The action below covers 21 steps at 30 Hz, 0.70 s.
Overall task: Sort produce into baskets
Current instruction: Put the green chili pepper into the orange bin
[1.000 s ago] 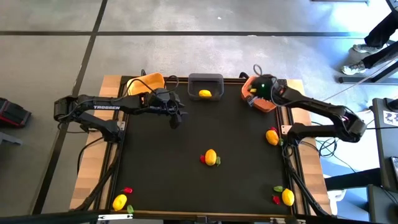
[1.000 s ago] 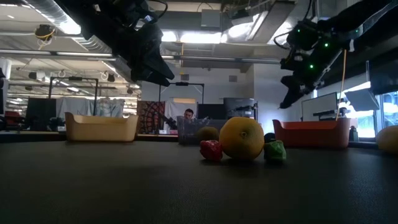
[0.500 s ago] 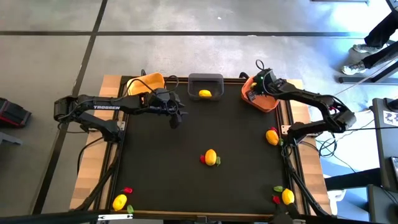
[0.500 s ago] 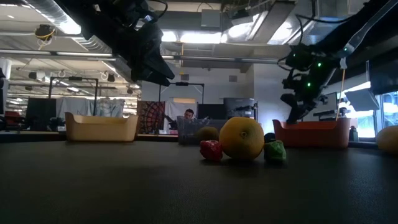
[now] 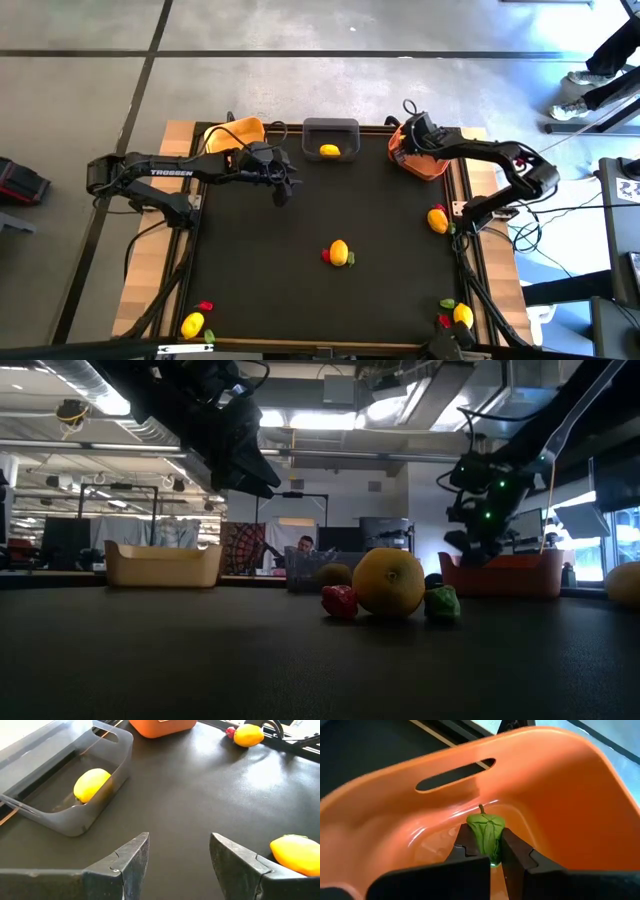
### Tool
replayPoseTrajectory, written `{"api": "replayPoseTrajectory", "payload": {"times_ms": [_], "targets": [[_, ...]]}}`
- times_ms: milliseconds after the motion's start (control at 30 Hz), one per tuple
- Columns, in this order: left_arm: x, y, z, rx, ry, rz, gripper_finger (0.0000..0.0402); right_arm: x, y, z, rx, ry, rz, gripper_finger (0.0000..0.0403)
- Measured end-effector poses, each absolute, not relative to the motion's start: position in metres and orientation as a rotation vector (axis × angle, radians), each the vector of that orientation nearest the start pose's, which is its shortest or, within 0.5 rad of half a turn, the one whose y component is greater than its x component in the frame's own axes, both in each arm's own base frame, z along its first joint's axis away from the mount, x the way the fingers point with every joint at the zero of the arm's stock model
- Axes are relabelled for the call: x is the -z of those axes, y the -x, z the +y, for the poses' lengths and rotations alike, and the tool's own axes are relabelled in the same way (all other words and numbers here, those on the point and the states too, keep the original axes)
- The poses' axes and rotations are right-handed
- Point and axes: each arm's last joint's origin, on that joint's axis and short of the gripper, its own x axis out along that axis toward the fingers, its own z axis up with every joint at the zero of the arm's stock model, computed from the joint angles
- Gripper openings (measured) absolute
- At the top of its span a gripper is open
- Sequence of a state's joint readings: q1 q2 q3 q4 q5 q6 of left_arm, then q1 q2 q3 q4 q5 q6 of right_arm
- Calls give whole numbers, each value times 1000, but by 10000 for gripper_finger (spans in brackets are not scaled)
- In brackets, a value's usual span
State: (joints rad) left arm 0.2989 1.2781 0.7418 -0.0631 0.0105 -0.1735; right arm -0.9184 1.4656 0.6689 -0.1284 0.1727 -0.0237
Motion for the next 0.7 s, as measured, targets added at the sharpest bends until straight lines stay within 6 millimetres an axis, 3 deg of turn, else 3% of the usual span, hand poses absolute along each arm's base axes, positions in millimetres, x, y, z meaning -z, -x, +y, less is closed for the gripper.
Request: {"api": "replayPoseTrajectory", "payload": {"times_ms": [700], "targets": [[-228,-253,78,-331,259,569,203,-145,-158,-216,1004,-332,956,14]]}}
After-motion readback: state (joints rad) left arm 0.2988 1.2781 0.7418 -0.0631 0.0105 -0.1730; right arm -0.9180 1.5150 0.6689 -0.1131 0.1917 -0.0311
